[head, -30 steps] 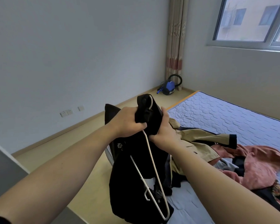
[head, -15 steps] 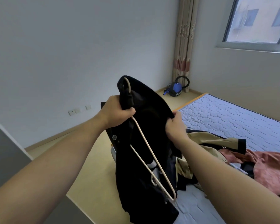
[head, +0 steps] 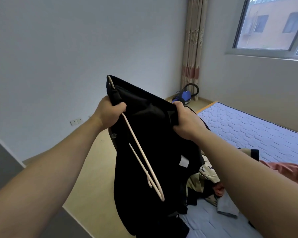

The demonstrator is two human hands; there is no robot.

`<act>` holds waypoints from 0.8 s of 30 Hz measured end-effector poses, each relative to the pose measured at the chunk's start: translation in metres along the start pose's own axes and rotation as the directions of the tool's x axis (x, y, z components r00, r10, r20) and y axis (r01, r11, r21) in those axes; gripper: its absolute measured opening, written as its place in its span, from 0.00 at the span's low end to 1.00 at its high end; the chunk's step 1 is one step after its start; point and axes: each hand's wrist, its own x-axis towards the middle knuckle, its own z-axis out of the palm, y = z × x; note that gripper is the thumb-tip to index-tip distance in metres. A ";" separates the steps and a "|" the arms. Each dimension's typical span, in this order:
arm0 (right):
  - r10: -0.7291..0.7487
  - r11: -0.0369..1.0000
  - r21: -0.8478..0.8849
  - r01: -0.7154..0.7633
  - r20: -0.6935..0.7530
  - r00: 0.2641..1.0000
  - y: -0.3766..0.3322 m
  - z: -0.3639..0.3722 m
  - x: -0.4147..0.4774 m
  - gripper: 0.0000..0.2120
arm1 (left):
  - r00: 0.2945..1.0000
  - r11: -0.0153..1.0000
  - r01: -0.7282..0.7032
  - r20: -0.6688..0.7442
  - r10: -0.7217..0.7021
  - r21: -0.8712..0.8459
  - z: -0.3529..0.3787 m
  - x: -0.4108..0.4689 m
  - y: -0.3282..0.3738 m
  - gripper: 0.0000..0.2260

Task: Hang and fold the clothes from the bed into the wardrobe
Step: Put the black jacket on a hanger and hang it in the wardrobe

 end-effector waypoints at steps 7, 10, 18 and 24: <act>0.012 0.949 0.312 -0.030 0.061 0.998 0.010 0.009 0.000 0.35 | 0.998 0.998 0.055 -0.007 -0.055 -0.017 0.015 0.004 -0.004 0.16; 0.083 0.790 0.588 -0.170 0.172 0.982 -0.004 0.008 -0.003 0.30 | 0.995 0.991 0.100 0.019 -0.102 0.088 0.027 0.003 -0.001 0.19; -0.252 0.546 0.700 -0.461 0.662 0.706 -0.010 -0.020 -0.028 0.26 | 0.972 0.978 0.048 0.218 -0.092 0.203 0.063 -0.009 -0.003 0.23; 0.069 0.939 0.239 -0.246 0.571 0.818 -0.012 0.006 -0.043 0.09 | 0.953 0.959 0.254 0.138 -0.270 0.126 0.067 -0.003 -0.021 0.22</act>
